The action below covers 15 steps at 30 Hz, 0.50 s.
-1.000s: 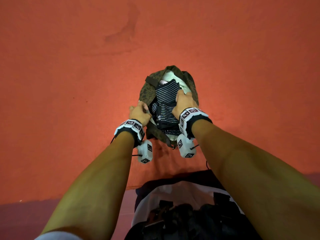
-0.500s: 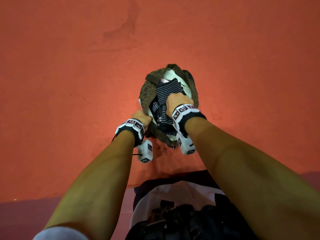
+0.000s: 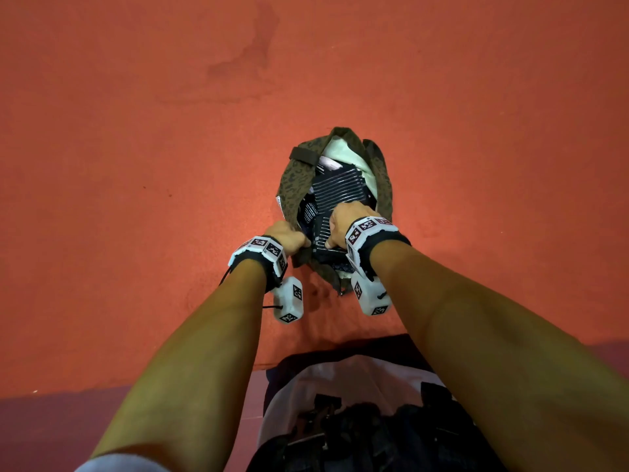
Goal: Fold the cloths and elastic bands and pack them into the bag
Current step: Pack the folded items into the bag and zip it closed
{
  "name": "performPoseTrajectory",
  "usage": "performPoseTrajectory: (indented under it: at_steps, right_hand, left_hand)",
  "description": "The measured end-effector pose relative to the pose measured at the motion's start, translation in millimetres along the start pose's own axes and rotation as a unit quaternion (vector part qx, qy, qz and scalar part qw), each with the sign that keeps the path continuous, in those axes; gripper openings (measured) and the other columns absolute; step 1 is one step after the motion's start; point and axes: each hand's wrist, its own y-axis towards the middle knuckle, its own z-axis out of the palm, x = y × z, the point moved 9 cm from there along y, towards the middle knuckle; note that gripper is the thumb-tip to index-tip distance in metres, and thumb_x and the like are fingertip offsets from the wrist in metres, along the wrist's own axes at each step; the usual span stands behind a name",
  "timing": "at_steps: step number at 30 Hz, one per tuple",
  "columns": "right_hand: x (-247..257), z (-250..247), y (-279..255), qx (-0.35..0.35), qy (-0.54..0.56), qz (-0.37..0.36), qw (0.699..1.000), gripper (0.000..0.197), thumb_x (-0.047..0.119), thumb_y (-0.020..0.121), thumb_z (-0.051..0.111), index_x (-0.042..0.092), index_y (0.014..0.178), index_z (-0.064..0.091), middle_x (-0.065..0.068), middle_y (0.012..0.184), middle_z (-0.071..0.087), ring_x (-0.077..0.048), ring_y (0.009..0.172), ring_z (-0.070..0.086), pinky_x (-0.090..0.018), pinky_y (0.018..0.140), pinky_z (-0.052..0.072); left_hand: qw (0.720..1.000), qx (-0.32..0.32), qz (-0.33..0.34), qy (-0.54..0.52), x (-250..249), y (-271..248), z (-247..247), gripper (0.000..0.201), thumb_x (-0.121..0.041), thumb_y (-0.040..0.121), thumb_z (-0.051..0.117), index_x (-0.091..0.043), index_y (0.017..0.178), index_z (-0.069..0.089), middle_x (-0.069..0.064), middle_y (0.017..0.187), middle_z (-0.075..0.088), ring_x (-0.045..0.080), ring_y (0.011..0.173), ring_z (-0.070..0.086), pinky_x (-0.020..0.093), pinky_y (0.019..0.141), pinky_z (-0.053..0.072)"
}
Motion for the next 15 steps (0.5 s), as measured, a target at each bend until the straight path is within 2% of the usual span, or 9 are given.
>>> performPoseTrajectory:
  at_steps: [4, 7, 12, 15]
  right_hand:
    - [-2, 7, 1, -0.009, 0.007, -0.006, 1.000, 0.016, 0.023, 0.079, 0.074, 0.011, 0.088, 0.066, -0.010, 0.097, 0.062, -0.030, 0.072, 0.055, -0.031, 0.061, 0.044]
    - [1, 6, 6, -0.017, 0.024, -0.004, 1.000, 0.017, 0.022, 0.081, 0.072, 0.011, 0.092, 0.066, -0.010, 0.101, 0.063, -0.031, 0.083, 0.059, -0.032, 0.063, 0.046]
    - [-9, 15, 18, -0.007, 0.053, 0.010, 0.999, 0.025, 0.025, 0.082, 0.075, 0.011, 0.100, 0.066, -0.011, 0.106, 0.064, -0.032, 0.097, 0.062, -0.033, 0.069, 0.051]
    - [-16, 24, 23, -0.005, 0.054, 0.015, 0.998, 0.025, 0.027, 0.085, 0.071, 0.014, 0.105, 0.066, -0.011, 0.111, 0.064, -0.031, 0.104, 0.060, -0.033, 0.069, 0.048]
  left_hand:
    - [1.000, -0.001, 0.002, -0.015, -7, -6, -10, 0.014, -0.016, 0.079, 0.071, -0.009, 0.068, 0.065, 0.004, 0.060, 0.061, 0.018, 0.053, 0.051, 0.024, 0.055, 0.041]
    - [0.999, 0.003, 0.009, -0.046, -18, -11, -15, 0.018, -0.008, 0.079, 0.071, -0.008, 0.062, 0.065, 0.001, 0.047, 0.058, 0.015, 0.043, 0.048, 0.021, 0.049, 0.040]
    - [0.995, 0.031, 0.027, -0.087, -40, -20, -15, 0.007, 0.003, 0.080, 0.071, -0.002, 0.076, 0.067, 0.001, 0.047, 0.059, 0.010, 0.037, 0.053, 0.016, 0.042, 0.044]
    - [0.994, 0.058, 0.032, -0.082, -51, -24, -6, 0.009, 0.006, 0.082, 0.069, 0.000, 0.075, 0.065, 0.003, 0.046, 0.058, 0.011, 0.036, 0.053, 0.016, 0.041, 0.044]
